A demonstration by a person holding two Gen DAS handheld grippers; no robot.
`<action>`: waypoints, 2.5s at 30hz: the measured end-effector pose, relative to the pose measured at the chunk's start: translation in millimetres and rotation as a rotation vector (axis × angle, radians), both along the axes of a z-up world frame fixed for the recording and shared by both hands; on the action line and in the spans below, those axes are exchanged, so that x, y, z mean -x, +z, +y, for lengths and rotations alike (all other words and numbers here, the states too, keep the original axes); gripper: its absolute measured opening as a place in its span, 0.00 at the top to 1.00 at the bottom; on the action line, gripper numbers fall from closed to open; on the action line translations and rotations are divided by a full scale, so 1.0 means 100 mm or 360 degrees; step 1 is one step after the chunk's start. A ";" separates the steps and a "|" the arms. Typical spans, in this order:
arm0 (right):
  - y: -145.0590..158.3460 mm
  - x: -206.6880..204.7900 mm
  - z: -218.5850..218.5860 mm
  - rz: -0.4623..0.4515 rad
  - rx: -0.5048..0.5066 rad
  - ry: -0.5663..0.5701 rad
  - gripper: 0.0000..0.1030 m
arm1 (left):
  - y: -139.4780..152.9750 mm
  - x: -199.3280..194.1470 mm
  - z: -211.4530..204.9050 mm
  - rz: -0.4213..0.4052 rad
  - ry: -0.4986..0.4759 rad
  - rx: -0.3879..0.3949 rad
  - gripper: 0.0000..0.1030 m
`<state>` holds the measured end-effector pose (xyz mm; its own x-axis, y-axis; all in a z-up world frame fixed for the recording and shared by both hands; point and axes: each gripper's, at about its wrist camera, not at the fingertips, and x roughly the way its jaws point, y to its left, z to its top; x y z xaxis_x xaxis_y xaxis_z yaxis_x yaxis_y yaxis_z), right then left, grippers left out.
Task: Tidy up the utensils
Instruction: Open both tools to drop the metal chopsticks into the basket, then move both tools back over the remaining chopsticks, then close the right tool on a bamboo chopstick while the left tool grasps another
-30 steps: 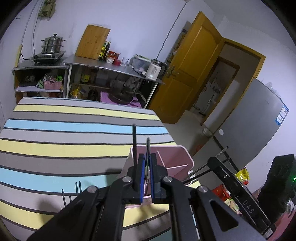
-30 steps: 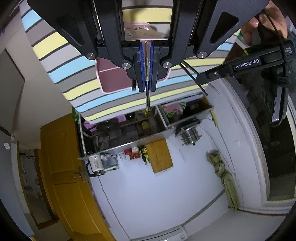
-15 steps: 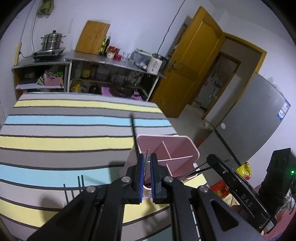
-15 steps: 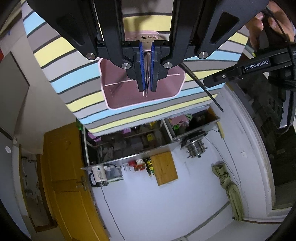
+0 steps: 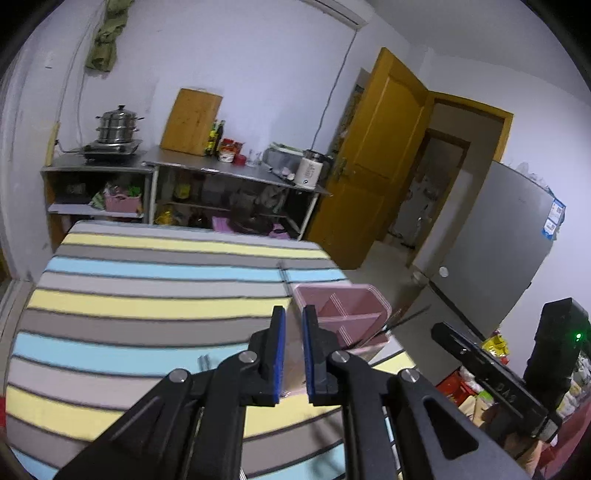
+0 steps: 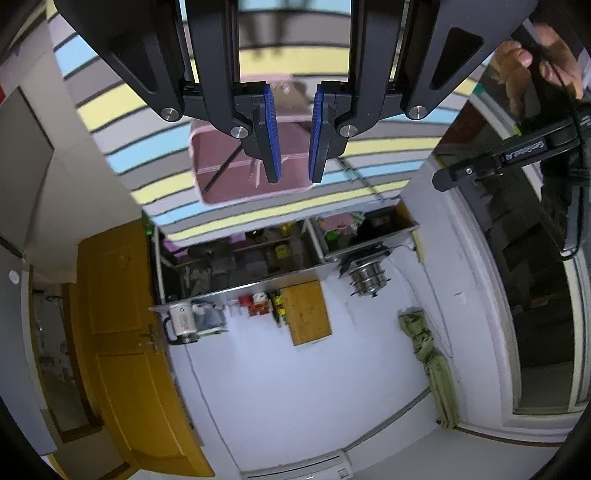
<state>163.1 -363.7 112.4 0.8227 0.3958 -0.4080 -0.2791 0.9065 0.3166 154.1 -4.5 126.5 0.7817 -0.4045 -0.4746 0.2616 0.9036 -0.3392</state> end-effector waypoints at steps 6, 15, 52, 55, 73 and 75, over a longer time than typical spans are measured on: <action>-0.33 0.17 0.13 0.0123 0.0022 0.0085 0.84 | -0.44 0.14 0.24 0.0137 0.0095 -0.0028 0.91; -0.82 0.30 0.36 0.0325 0.0043 0.0209 0.84 | -1.22 0.31 0.41 0.0426 0.0189 -0.0075 0.91; -1.29 0.06 0.87 0.0537 0.0113 0.0392 0.85 | -1.81 -0.36 0.38 0.0547 0.0226 -0.0325 0.88; -1.28 0.04 0.95 0.0533 0.0133 0.0413 0.85 | -1.81 -0.33 0.45 0.0553 0.0229 -0.0338 0.90; -1.52 -0.64 1.84 0.0619 0.0319 0.0618 0.85 | -1.81 -0.12 1.18 0.0627 0.0374 -0.0259 0.92; -1.55 -0.69 1.89 0.0628 0.0336 0.0627 0.86 | -1.82 -0.13 1.21 0.0635 0.0369 -0.0235 0.92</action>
<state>232.0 -174.4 -43.1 0.4008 0.5173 -0.7561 -0.5050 0.8134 0.2888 167.1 116.5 -55.2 0.5886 -0.1469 -0.7950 -0.0765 0.9688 -0.2357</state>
